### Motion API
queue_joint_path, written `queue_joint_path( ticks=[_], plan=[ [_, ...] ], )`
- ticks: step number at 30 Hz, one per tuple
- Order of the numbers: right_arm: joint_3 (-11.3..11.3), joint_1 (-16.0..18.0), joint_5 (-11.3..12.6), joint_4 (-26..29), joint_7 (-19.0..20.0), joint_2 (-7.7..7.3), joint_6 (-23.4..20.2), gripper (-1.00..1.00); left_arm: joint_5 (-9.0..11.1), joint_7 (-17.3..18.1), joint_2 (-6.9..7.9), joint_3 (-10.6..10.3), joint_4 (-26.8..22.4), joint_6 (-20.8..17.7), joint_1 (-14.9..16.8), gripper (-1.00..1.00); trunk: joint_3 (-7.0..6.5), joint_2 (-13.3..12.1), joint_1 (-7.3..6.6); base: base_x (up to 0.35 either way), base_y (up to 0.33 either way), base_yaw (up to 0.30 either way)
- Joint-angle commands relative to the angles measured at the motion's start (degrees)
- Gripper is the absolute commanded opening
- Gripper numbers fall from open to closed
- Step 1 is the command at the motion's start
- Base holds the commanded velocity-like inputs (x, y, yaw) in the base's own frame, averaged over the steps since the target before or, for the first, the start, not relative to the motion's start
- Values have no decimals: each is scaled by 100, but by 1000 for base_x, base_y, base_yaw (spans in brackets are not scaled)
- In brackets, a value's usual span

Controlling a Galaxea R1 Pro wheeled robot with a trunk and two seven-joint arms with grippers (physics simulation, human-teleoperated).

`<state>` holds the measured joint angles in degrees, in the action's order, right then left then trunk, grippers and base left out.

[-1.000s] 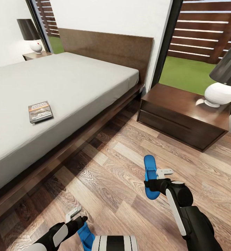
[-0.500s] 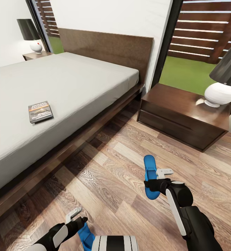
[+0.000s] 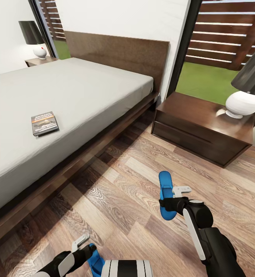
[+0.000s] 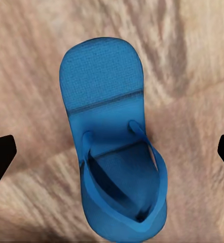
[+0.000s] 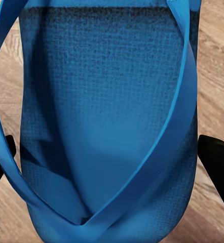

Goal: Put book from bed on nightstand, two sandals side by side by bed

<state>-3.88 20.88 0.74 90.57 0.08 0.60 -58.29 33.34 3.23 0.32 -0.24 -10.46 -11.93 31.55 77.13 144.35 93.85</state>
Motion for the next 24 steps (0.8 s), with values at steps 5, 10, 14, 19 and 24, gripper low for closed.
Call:
queue_joint_path(
  ticks=[5, 10, 14, 19, 24],
  plan=[
    [1, 1, 5, 5, 1, 1, -25, -100, 26, 11, -22, -2, 6, -25, 0, 100, 4, 1, -1, 0, 0, 0],
    [1, 2, 5, 5, 1, 1, -25, -100, 23, 11, -52, -2, 7, -18, 0, 100, 4, 1, -1, 0, 0, 0],
    [-2, 1, 5, 5, 1, 1, -25, -100, 20, 11, -65, -6, 8, -10, 0, 100, 4, 1, -1, 0, 0, 0],
    [-2, 1, 5, 5, 1, 1, -25, -100, 17, 11, -88, -7, 8, -5, 0, 100, 4, 1, -1, 0, 0, 0],
    [-6, 2, 5, 5, 1, 1, -25, -100, 14, 11, -154, -10, 8, -3, 0, 100, 4, 1, -1, 0, 0, 0]
  ],
)
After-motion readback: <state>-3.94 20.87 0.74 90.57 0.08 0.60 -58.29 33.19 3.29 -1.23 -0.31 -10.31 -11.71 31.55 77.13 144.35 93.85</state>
